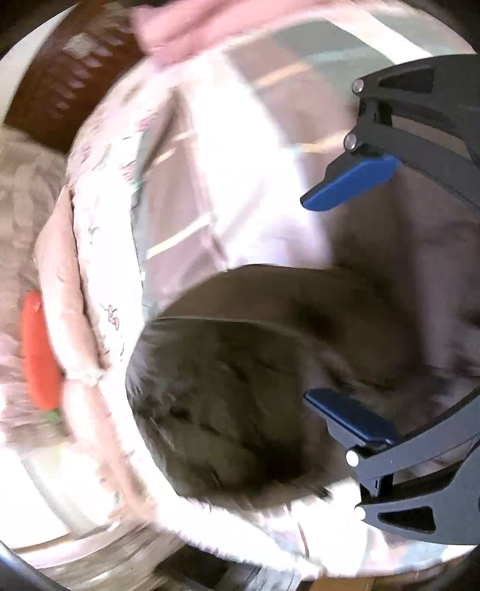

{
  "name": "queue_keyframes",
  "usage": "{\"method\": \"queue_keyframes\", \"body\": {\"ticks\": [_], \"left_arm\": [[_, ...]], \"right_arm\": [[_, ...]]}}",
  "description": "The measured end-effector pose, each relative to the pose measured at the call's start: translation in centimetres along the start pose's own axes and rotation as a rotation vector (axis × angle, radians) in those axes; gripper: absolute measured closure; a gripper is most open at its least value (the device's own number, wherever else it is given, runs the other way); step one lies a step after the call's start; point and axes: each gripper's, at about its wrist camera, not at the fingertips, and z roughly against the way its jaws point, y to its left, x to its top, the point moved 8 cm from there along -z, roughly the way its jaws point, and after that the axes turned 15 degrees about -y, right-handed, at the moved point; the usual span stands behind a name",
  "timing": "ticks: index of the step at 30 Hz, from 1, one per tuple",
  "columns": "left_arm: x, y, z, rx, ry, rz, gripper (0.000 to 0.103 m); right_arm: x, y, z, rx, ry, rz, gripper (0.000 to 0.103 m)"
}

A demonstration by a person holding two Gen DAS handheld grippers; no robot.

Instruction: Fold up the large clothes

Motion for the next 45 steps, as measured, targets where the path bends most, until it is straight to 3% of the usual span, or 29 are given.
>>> {"method": "queue_keyframes", "body": {"ticks": [2, 4, 5, 7, 11, 13, 14, 16, 18, 20, 21, 22, 24, 27, 28, 31, 33, 34, 36, 38, 40, 41, 42, 44, 45], "left_arm": [[-1.4, 1.3, 0.6, -0.008, 0.029, 0.024, 0.002], [-2.2, 1.5, 0.1, -0.017, 0.046, 0.054, 0.002], [-2.6, 1.7, 0.0, -0.022, 0.053, 0.068, 0.002], [-2.9, 1.8, -0.6, -0.032, 0.068, 0.089, 0.002], [-2.8, 2.5, -1.0, -0.037, 0.071, 0.117, 0.002], [-2.3, 3.1, -0.7, -0.033, 0.059, 0.129, 0.002], [-2.1, 3.3, -0.6, -0.032, 0.055, 0.132, 0.002], [-1.9, 3.6, -0.4, -0.025, 0.052, 0.124, 0.002], [-2.0, 3.7, -0.3, -0.021, 0.058, 0.109, 0.002], [-2.3, 3.5, -0.3, -0.016, 0.061, 0.096, 0.002], [-2.4, 3.3, -0.3, -0.015, 0.065, 0.094, 0.002], [-2.7, 2.7, -0.4, -0.017, 0.072, 0.094, 0.002], [-3.2, 1.9, -0.5, -0.032, 0.083, 0.102, 0.002], [-4.0, 0.4, -0.5, -0.046, 0.090, 0.087, 0.002], [-4.2, -0.3, -0.5, -0.048, 0.091, 0.073, 0.002], [-4.8, -1.7, -0.3, -0.057, 0.093, 0.050, 0.002], [-5.1, -2.6, 0.0, -0.060, 0.087, 0.033, 0.002], [-5.3, -3.0, 0.2, -0.059, 0.083, 0.019, 0.002], [-5.9, -3.6, 0.0, -0.056, 0.085, 0.006, 0.002], [-7.0, -4.0, -0.1, -0.066, 0.105, 0.026, 0.002], [-7.9, -4.4, -0.2, -0.086, 0.119, 0.062, 0.002], [-8.2, -4.6, 0.0, -0.094, 0.119, 0.071, 0.002], [-8.5, -4.7, 0.1, -0.094, 0.114, 0.071, 0.002], [-8.4, -4.1, 0.5, -0.081, 0.096, 0.054, 0.002], [-8.4, -4.0, 0.6, -0.074, 0.091, 0.047, 0.002]], "right_arm": [[0.5, -0.1, -3.4, -0.096, 0.072, 0.068, 0.009], [1.1, -0.3, -3.9, -0.152, 0.049, 0.113, 0.062], [0.9, -0.4, -2.9, -0.091, 0.033, 0.034, 0.098], [0.6, -0.4, -0.5, 0.056, -0.021, -0.098, 0.099], [-2.2, -2.2, 10.3, 0.372, -0.259, -0.231, 0.099], [-5.9, -5.7, 13.7, 0.381, -0.297, -0.259, 0.099], [-9.0, -8.1, 13.9, 0.384, -0.255, -0.275, 0.098], [-16.0, -11.9, 11.9, 0.298, -0.063, -0.285, 0.091], [-19.7, -14.4, 11.6, 0.210, 0.015, -0.336, 0.049], [-21.6, -15.5, 12.9, 0.169, 0.005, -0.349, 0.030], [-22.3, -15.4, 13.5, 0.152, 0.008, -0.312, 0.015], [-23.1, -15.0, 14.0, 0.117, 0.024, -0.241, 0.010], [-24.6, -13.8, 14.6, 0.145, 0.075, -0.221, 0.009], [-26.4, -8.8, 16.3, 0.494, 0.181, -0.529, 0.009], [-26.2, -7.1, 16.6, 0.570, 0.190, -0.601, 0.009], [-24.4, -4.1, 16.6, 0.650, 0.170, -0.737, 0.009], [-21.4, -2.4, 16.6, 0.781, 0.164, -0.908, 0.009], [-20.2, -1.4, 16.2, 0.796, 0.186, -0.969, 0.009], [-20.2, -0.1, 14.2, 0.668, 0.310, -0.963, 0.003], [-21.4, 0.9, 11.4, 0.523, 0.453, -0.928, 0.003], [-22.1, 1.4, 9.3, 0.472, 0.489, -0.968, 0.003], [-22.1, 1.3, 9.1, 0.469, 0.477, -0.964, 0.014], [-21.7, 1.0, 9.5, 0.475, 0.442, -0.947, 0.051], [-20.7, 0.1, 11.8, 0.545, 0.329, -0.906, 0.078], [-20.5, -0.5, 13.3, 0.593, 0.273, -0.910, 0.084]]}}
